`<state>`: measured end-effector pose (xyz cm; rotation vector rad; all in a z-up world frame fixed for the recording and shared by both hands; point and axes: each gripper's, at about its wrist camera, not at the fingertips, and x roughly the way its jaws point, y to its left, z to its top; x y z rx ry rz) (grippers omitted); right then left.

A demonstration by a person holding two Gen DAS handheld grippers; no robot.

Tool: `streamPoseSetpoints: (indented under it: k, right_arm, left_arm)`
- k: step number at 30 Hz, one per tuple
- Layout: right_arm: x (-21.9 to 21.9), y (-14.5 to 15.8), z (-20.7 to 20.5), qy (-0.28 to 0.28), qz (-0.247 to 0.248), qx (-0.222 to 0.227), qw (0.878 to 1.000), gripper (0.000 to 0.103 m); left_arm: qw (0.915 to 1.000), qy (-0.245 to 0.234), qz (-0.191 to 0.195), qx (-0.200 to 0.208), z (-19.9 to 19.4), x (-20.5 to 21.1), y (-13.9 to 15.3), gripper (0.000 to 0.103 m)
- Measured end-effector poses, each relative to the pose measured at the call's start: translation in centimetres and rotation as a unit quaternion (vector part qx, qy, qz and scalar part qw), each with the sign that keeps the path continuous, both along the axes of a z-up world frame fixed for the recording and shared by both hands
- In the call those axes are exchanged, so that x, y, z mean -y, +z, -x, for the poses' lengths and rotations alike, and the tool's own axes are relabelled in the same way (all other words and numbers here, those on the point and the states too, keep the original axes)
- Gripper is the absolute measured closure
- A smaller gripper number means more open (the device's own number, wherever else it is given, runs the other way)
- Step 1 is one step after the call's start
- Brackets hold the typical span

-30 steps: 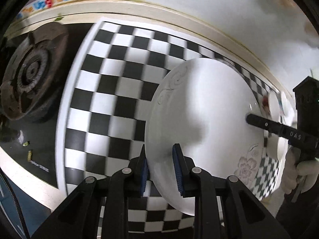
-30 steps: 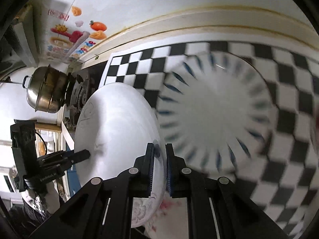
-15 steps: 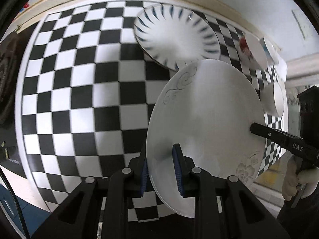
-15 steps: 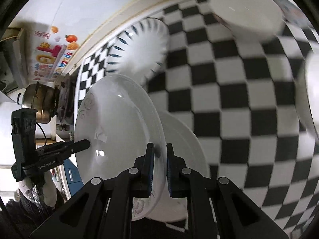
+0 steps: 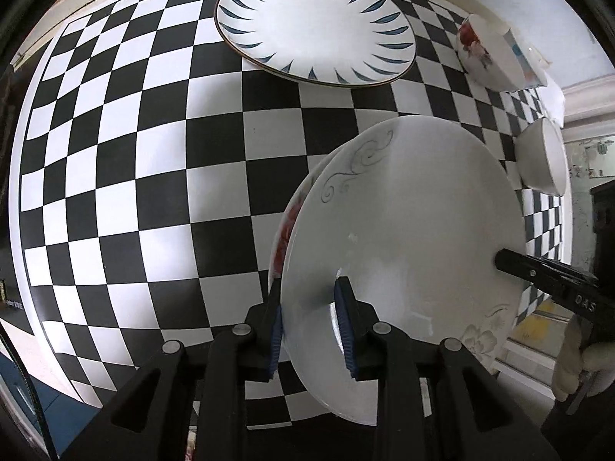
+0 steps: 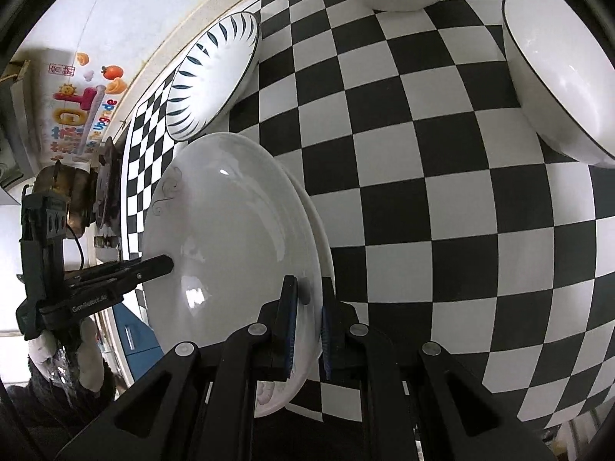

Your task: Organize plates and bowls

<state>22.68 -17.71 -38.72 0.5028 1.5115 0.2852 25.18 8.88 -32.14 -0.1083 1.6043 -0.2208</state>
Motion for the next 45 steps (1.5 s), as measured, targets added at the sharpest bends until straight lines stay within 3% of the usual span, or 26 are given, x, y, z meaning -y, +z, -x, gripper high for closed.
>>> streamPoseSetpoints:
  k: [11,19,22,29,31,34,39,45]
  right_arm:
    - [-0.2,-0.2,-0.8,-0.003,-0.001,-0.02,1.0,0.09]
    - [-1.6,-0.1,-1.0,0.02,0.026,-0.029,0.999,0.085]
    - [-1.6,0.1,-0.8,0.011,0.018,-0.029,0.999,0.075]
    - [-1.7,0.6,-0.9,0.022,0.036,-0.031,0.999,0.075]
    - [-2.1,1.0,-1.0,0.037,0.071,-0.03,0.996,0.07]
    - [-2.2,2.1,-1.1,0.04,0.067,-0.02,0.997,0.067]
    - [-2.3,4.6,-2.5,0.035,0.067,0.011,0.997,0.066]
    - [-3.2,6.4,-7.8,0.016,0.048,0.036,0.998,0.063]
  left_arm:
    - [0.9999,0.002,-0.01,-0.003,-0.3,0.6,-0.1,0.079]
    - [0.9997,0.004,-0.023,-0.007,-0.2,-0.2,-0.2,0.08]
    - [0.9998,0.005,-0.015,-0.015,0.1,-0.5,-0.4,0.08]
    - [0.9998,-0.004,-0.018,-0.009,0.3,0.0,-0.1,0.08]
    - [0.9999,0.0,-0.01,-0.012,0.1,0.0,0.1,0.079]
    - [1.0,0.006,-0.008,-0.002,-0.2,-0.4,1.0,0.079]
    - [0.9995,0.02,-0.002,0.023,-1.8,-1.1,3.0,0.079]
    - [0.9981,0.046,-0.008,0.042,-6.8,-3.3,3.8,0.079]
